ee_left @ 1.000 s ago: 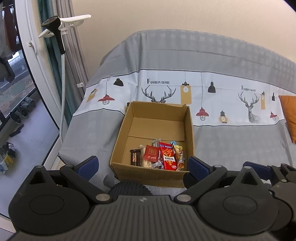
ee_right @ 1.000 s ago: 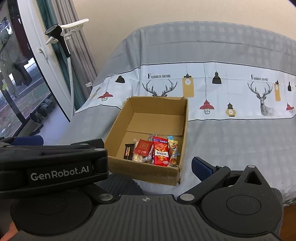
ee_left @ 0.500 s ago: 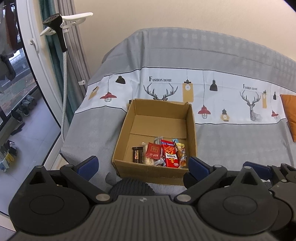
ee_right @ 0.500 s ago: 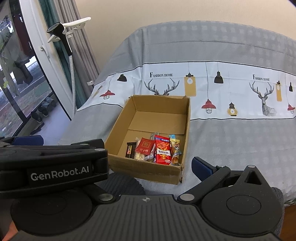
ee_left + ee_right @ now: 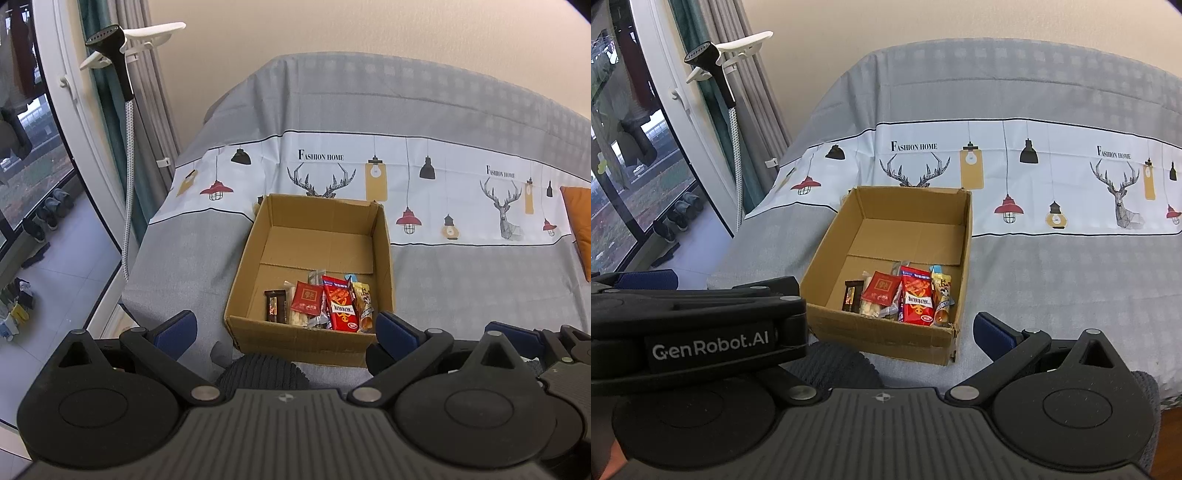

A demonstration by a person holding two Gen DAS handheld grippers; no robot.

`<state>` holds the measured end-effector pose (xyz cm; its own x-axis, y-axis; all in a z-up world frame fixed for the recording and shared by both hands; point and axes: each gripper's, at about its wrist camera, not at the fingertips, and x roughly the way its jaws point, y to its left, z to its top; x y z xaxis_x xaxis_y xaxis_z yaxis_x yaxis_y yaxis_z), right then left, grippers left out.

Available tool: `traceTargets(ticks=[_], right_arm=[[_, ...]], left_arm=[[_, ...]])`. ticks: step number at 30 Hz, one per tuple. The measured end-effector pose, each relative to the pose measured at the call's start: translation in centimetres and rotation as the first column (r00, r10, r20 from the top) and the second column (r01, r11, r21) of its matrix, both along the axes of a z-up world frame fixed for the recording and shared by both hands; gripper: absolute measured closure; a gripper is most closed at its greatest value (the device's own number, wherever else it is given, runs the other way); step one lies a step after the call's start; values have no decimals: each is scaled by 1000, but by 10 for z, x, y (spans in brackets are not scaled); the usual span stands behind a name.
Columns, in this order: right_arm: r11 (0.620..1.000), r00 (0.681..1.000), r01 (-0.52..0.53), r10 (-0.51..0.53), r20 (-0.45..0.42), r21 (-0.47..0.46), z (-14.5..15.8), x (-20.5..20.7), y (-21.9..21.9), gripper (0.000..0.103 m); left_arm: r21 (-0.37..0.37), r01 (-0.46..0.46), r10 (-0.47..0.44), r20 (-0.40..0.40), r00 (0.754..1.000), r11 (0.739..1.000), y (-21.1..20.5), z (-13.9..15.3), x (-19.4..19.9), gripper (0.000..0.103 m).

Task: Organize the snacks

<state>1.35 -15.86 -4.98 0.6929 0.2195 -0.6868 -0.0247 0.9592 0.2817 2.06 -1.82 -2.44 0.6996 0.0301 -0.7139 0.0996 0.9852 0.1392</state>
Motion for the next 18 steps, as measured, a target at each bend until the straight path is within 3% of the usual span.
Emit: traceTargets(ticks=[18], right_arm=[[1000, 1000, -3, 3, -7, 5, -3, 0, 0, 1]], left_arm=[[9, -8, 8, -8, 1000, 1000, -2, -3, 0, 0]])
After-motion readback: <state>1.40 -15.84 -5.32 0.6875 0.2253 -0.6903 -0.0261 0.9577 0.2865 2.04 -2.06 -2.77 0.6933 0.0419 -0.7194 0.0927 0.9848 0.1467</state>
